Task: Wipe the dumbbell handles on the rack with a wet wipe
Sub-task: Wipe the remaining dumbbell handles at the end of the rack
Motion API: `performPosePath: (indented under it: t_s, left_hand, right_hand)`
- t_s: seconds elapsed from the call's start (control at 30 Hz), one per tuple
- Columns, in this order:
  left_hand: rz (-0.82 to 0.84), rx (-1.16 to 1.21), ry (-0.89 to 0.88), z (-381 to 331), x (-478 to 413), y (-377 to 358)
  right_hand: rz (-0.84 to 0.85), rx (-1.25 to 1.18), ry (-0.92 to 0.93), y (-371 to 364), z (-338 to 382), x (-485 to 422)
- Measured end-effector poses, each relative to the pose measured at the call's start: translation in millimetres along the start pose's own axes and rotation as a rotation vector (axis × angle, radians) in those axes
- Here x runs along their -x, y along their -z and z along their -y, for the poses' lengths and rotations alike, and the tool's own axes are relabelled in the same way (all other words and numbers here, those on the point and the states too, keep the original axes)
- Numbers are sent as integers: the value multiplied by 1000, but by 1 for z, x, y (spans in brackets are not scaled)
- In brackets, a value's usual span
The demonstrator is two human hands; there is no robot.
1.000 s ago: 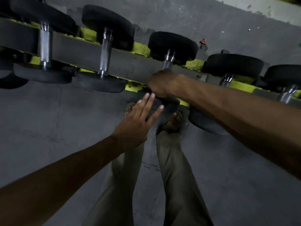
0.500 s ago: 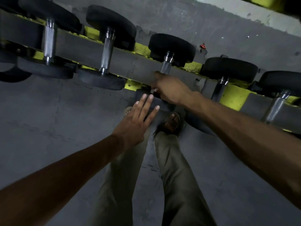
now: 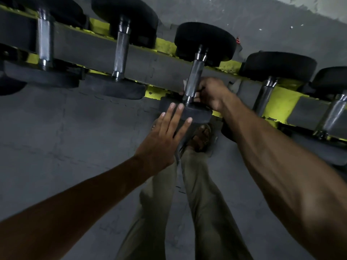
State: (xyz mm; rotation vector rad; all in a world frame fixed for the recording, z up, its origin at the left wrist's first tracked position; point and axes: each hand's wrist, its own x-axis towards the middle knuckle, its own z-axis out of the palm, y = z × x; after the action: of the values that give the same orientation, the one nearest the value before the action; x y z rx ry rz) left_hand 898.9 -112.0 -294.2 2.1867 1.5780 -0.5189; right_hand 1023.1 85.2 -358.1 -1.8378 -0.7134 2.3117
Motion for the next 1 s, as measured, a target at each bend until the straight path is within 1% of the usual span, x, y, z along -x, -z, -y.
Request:
performPosePath:
  t_s: [0.03, 0.07, 0.1, 0.17, 0.23, 0.3, 0.37, 0.4, 0.47, 0.57, 0.6, 0.67, 0.8, 0.87, 0.93, 1.0]
  left_hand:
    - [-4, 2, -8, 1, 0, 1]
    - [-6, 3, -14, 2, 0, 2]
    - [-4, 4, -19, 2, 1, 3]
    - [-9, -2, -29, 4, 1, 5]
    - [-17, 8, -40, 5, 2, 4]
    - [-15, 29, -50, 8, 2, 3]
    - [-2, 28, -62, 10, 2, 1]
    - [5, 23, -68, 12, 2, 2]
    - [9, 20, -78, 12, 2, 4]
    - [8, 24, -72, 14, 2, 7]
    - [8, 30, -75, 14, 3, 7]
    - [0, 29, -86, 14, 3, 5]
    - [-2, 42, -91, 15, 3, 1]
    - [-23, 59, -99, 16, 3, 3]
    - [-45, 77, -106, 16, 3, 5]
    - [-40, 70, -102, 16, 5, 7]
  right_hand:
    - [31, -91, -24, 1, 2, 0]
    - [20, -167, -27, -1, 1, 1]
    - [-32, -183, -2, -4, -2, 5]
    - [-197, -76, 89, -8, -8, 12]
    - [-324, -14, 197, -11, -5, 16]
    - [-412, -80, 275, -13, 11, 10]
    - [-488, -203, 277, -14, 28, 1]
    - [-525, -209, 274, -15, 28, -4]
    - [-597, 22, 260, -13, 6, -8]
    - [-550, 405, 201, -14, -40, 8]
    - [-542, 474, 195, -15, -42, 11]
    - [-580, 479, 209, -15, -26, 5]
    - [-814, 454, 452, -23, 19, -4]
    - [-863, 579, 557, -33, 8, 13]
    - [-781, 822, 704, -35, -13, 33]
    - [-625, 1113, 863, -30, -20, 38]
